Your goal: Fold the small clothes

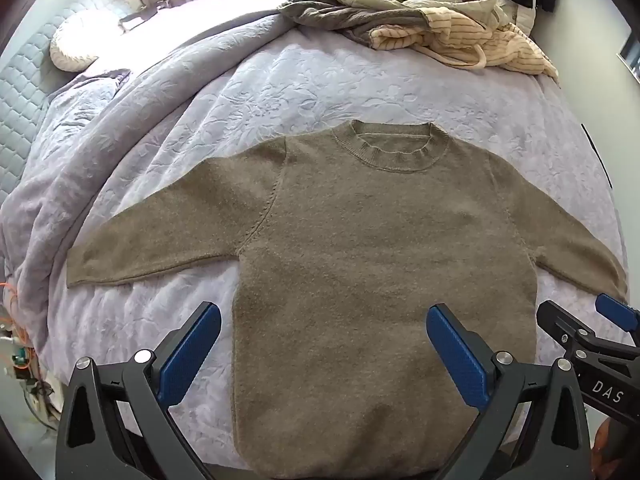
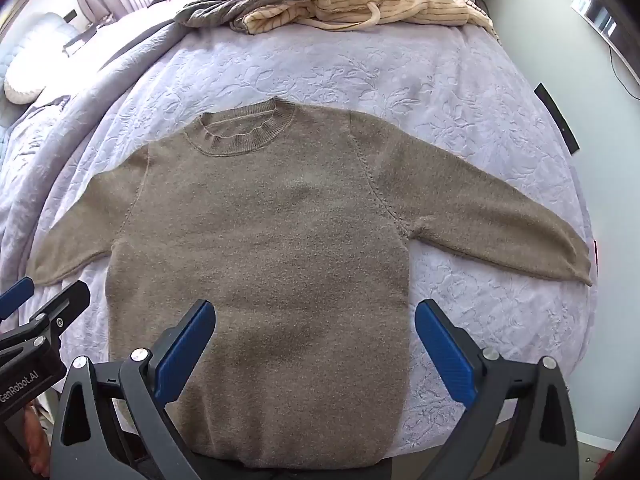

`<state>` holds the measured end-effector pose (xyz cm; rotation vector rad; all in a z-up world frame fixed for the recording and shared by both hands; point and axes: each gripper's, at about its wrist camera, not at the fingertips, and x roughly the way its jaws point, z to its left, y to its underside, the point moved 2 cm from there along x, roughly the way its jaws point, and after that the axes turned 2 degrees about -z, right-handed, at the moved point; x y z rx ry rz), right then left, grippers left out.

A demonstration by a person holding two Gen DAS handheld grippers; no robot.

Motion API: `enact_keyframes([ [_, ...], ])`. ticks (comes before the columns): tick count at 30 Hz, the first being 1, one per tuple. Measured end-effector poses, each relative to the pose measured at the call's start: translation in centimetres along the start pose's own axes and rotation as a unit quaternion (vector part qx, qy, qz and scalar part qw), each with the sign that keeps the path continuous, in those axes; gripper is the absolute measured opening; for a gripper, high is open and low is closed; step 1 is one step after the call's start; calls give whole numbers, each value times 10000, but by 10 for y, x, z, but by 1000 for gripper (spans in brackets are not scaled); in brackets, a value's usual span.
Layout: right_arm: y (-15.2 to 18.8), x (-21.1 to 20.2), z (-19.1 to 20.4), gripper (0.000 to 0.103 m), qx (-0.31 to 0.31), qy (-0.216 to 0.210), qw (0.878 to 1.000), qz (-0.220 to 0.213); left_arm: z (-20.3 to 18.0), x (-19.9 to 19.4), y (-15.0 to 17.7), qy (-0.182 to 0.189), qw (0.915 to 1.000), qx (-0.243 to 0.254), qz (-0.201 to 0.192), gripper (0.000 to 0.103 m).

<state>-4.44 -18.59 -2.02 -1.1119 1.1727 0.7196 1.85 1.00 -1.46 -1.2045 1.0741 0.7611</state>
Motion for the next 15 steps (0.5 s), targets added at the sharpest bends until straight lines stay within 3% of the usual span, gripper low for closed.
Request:
enact_keyframes([
  [15,9,-3,-3,100,30,-117,9999,-16,3,-1,4,-31,10000,-17,30,103],
])
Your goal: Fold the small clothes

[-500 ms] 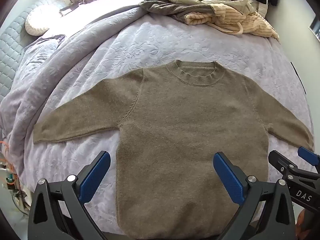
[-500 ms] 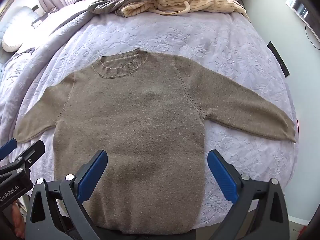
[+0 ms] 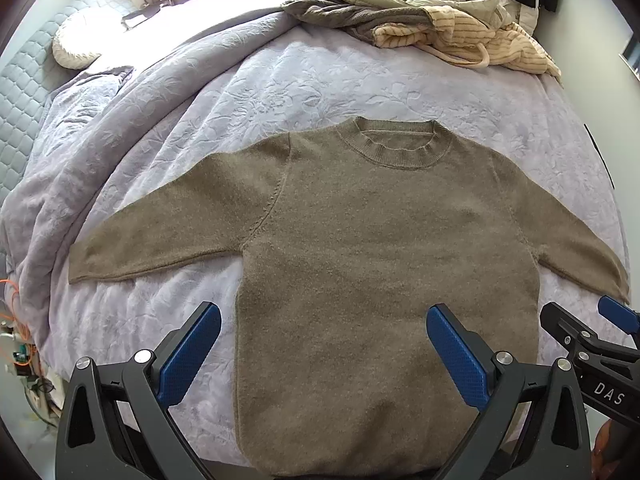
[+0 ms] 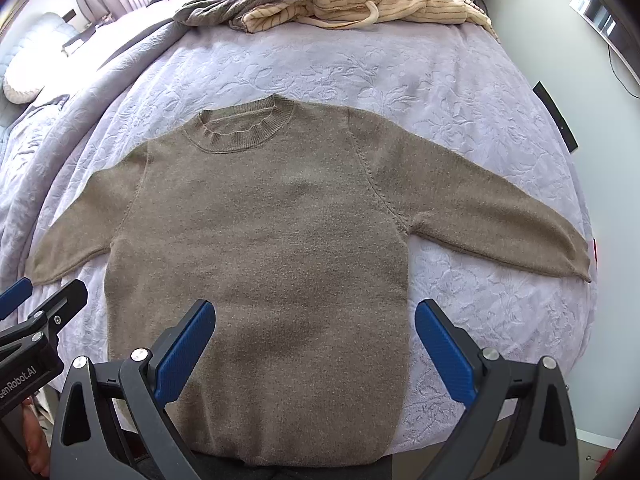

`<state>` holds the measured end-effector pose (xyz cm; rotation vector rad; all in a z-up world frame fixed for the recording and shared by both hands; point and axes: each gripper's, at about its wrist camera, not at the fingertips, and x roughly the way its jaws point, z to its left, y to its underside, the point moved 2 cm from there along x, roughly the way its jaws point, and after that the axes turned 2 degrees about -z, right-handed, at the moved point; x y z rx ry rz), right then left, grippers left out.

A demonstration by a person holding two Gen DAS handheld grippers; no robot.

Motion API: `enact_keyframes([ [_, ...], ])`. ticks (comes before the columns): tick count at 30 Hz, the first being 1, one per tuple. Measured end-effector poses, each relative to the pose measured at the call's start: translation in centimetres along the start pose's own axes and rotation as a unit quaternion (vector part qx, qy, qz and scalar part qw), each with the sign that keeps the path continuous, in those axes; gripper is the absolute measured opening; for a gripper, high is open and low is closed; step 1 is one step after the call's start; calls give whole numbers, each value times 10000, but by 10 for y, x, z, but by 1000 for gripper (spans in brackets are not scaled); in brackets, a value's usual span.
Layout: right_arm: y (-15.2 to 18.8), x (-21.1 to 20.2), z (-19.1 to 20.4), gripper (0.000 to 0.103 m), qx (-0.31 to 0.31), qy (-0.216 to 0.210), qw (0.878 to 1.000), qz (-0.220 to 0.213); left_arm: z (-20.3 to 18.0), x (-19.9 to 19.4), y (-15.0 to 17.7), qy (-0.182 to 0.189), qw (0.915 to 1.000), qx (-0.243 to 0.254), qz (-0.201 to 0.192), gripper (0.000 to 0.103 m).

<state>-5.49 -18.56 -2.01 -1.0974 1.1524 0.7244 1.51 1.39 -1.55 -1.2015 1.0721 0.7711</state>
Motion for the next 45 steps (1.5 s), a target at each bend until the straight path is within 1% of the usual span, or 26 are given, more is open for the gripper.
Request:
enact_keyframes([
  [4,-5,2,2,100,23,29,10000,43,0,0,0,-3,10000,-4,0,103],
  [8,-5,3,3,100,24,36,10000,-7,0,0,0,-2,10000,-16,11,103],
  [12,-5,3,3,100,22,68,9999,93,0,1,0,5,10000,-22,33,103],
  [17,-5,4,3,100,17,84,9999,117,0,2,0,25,10000,-20,32,103],
  [21,-4,5,3,100,7,81,10000,-18,0,2,1,26,10000,-32,40,103],
  [33,-3,6,3,100,-41,230,9993,304,3,5,1,123,9998,-105,91,103],
  [38,-2,6,4,100,-94,359,9978,550,10,8,0,236,9993,-258,131,103],
  [40,-1,6,3,100,-116,392,9975,572,13,10,-1,274,9990,-319,141,103],
  [45,-4,8,6,100,-159,455,9980,418,19,15,-1,307,9990,-306,146,103],
])
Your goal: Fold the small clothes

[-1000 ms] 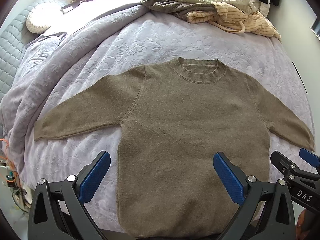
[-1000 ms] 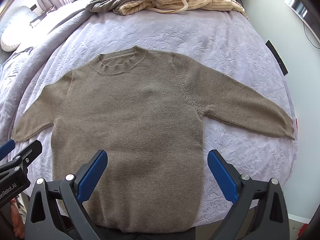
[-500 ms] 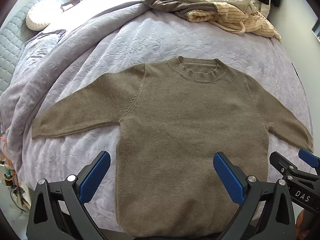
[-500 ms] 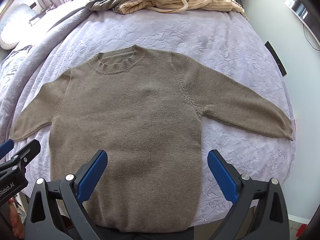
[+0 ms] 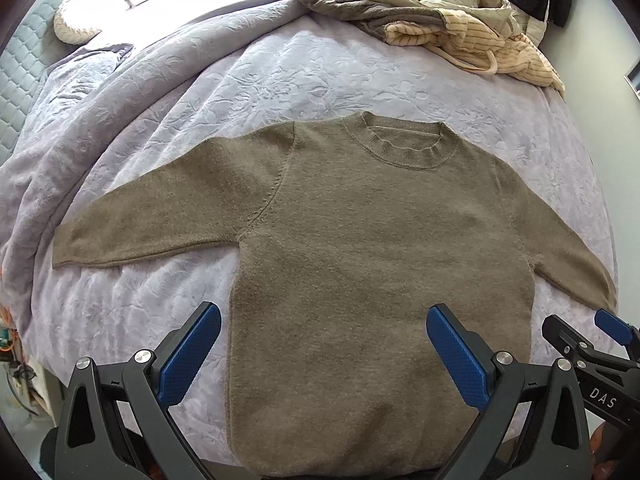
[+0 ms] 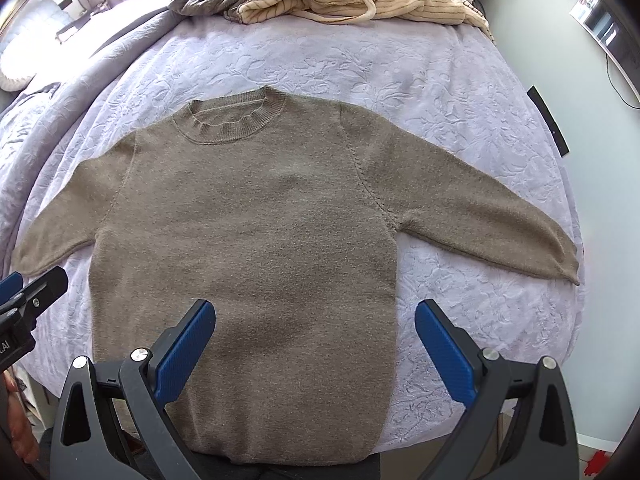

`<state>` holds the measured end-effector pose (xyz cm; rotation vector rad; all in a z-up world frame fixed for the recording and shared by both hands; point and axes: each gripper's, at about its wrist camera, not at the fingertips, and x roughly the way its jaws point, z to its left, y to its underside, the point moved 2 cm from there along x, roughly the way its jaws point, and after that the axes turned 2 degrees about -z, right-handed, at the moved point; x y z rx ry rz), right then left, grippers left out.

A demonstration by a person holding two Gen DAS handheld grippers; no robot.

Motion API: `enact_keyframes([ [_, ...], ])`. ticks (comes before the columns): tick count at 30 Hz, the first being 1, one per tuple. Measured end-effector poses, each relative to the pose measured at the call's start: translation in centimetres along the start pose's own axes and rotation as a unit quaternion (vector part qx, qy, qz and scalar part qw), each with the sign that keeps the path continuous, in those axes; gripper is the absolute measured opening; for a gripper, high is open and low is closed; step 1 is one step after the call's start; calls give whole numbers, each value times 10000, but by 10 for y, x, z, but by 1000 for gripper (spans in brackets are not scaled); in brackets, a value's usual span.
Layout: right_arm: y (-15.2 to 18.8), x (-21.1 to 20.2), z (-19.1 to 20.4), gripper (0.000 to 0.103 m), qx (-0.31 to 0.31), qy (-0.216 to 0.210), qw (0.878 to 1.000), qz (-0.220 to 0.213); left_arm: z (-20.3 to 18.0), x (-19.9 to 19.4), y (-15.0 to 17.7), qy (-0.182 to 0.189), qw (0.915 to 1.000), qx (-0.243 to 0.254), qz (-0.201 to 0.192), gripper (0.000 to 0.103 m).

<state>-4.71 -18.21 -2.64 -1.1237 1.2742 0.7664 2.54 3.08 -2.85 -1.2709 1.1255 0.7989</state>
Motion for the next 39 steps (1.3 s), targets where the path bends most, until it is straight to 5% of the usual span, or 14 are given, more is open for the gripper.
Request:
enact_keyframes([
  [29,-6,84,33,100,-66,-7,9992,396,28,101,7,609,9975,-161,315,103],
  [34,-2,87,48,101,-151,-118,9992,361,61,112,6,868,9939,-638,250,103],
  [39,6,84,81,101,-439,-357,9979,328,157,123,8,881,9782,-1879,-36,103],
])
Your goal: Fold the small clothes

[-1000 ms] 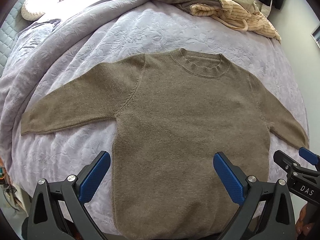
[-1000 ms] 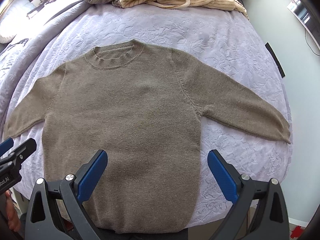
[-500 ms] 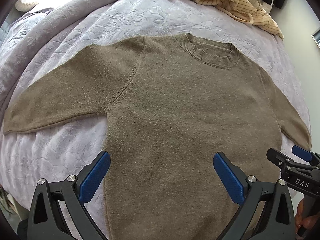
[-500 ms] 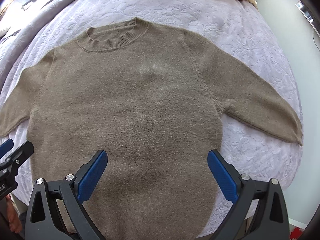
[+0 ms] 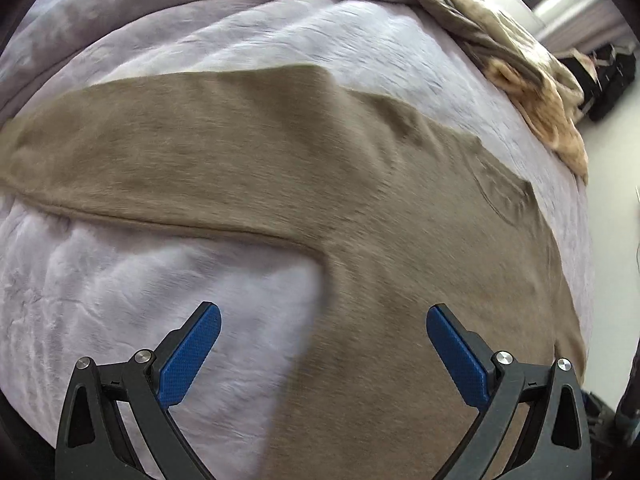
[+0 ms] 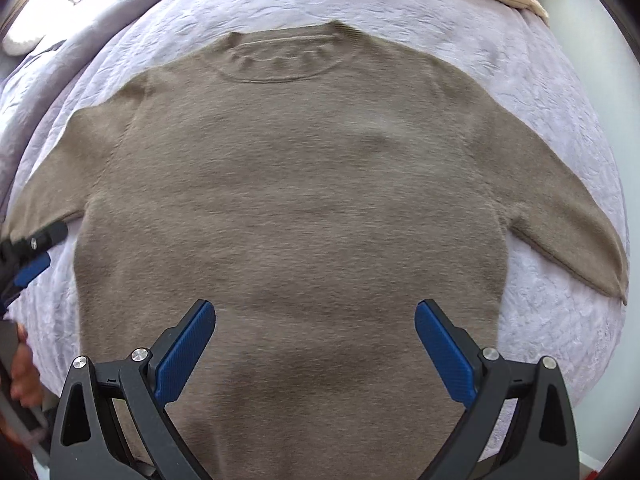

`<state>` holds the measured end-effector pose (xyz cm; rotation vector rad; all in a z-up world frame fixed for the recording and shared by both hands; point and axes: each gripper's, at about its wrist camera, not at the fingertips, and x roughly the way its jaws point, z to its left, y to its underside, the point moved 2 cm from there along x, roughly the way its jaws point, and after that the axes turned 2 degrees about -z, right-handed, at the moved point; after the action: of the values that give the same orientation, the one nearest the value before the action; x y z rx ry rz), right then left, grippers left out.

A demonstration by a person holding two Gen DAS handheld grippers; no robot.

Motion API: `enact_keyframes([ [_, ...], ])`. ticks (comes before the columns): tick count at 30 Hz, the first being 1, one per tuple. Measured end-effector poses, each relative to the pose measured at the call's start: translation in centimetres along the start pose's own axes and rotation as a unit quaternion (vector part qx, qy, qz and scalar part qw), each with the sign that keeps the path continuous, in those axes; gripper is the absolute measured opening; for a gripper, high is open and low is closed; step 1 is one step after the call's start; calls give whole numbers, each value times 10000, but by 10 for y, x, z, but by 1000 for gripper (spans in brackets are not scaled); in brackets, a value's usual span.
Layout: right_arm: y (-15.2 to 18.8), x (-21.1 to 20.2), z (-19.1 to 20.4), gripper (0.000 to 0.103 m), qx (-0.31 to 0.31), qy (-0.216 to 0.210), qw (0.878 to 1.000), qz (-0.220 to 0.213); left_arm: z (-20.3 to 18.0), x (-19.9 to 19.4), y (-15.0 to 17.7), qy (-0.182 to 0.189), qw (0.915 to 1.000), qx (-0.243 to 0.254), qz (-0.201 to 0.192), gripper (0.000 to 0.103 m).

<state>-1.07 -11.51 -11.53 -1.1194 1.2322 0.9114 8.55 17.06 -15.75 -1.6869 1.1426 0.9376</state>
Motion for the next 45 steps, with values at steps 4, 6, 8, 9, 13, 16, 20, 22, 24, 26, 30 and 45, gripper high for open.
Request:
enact_keyframes([
  [4,-1,2,27,101,-316,-131,9994,-6,96,-7,-24,-436,9923,-1022,-555,103],
  [6,-1,4,38,101,-434,-190,9989,10,142,-5,-31,-461,9831,-1643,-666,103],
  [8,-2,5,48,101,-525,-248,9983,34,176,-1,-37,-170,9723,-2216,-724,103],
  [9,-1,7,53,101,-566,-272,9980,49,187,1,-39,45,9669,-2432,-773,103],
  [13,-2,10,68,101,-664,-319,9973,83,196,-1,-55,202,9586,-2620,-1101,100],
  [16,-1,6,77,101,-647,-422,9970,67,191,-3,-61,-58,9606,-2517,-1179,50],
  [20,2,3,80,101,-551,-552,9969,-10,191,-10,-64,156,9647,-2273,-1320,11],
  [22,5,0,77,101,-467,-613,9970,-58,183,-20,-65,-31,9699,-1960,-1442,11],
  [24,9,-3,73,101,-374,-657,9971,-118,166,-32,-69,-144,9733,-1622,-1618,11],
  [26,13,-6,65,101,-287,-722,9968,-200,141,-44,-77,-94,9752,-1299,-1790,11],
  [30,14,-4,45,101,-120,-818,9956,-447,70,-69,-89,268,9756,-507,-2120,11],
  [45,7,27,-115,101,1351,-511,9879,-567,-234,36,9,1182,9560,2542,-862,11],
])
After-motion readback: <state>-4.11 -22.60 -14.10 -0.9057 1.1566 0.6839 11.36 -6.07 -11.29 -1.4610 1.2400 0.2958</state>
